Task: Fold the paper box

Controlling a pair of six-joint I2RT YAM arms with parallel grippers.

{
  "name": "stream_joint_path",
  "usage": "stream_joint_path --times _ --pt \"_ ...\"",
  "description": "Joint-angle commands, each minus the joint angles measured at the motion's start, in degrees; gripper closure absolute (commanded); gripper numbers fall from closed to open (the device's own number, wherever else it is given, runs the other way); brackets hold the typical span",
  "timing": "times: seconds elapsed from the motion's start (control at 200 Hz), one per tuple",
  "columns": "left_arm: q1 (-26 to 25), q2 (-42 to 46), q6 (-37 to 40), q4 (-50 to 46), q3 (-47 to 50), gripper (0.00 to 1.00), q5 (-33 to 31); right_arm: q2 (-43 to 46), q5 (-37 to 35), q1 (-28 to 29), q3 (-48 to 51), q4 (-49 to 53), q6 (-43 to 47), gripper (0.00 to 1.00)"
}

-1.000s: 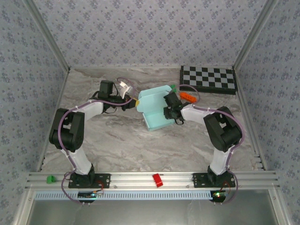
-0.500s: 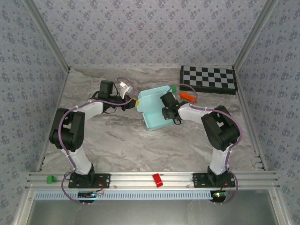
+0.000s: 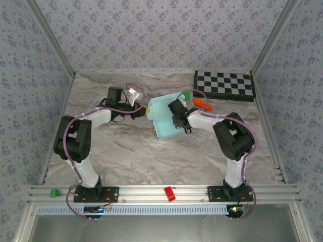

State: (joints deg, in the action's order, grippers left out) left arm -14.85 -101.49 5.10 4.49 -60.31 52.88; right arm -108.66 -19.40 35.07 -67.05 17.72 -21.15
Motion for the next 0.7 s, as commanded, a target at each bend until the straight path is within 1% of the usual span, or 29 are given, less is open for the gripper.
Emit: stream_joint_path --times 0.0,0.335,0.7 --pt "0.78 -0.19 0.73 -0.01 -2.18 1.0 2.4 -3.4 -6.3 -0.89 0.69 7.39 -1.86 0.84" --pt "0.81 -0.23 0.76 -0.13 -2.15 1.0 2.4 -4.45 -7.14 -0.7 0.51 8.15 -2.78 0.86" --pt "0.79 -0.46 0.61 -0.13 -2.44 1.0 2.51 -5.24 -4.53 -0.44 0.85 7.12 -2.48 0.87"
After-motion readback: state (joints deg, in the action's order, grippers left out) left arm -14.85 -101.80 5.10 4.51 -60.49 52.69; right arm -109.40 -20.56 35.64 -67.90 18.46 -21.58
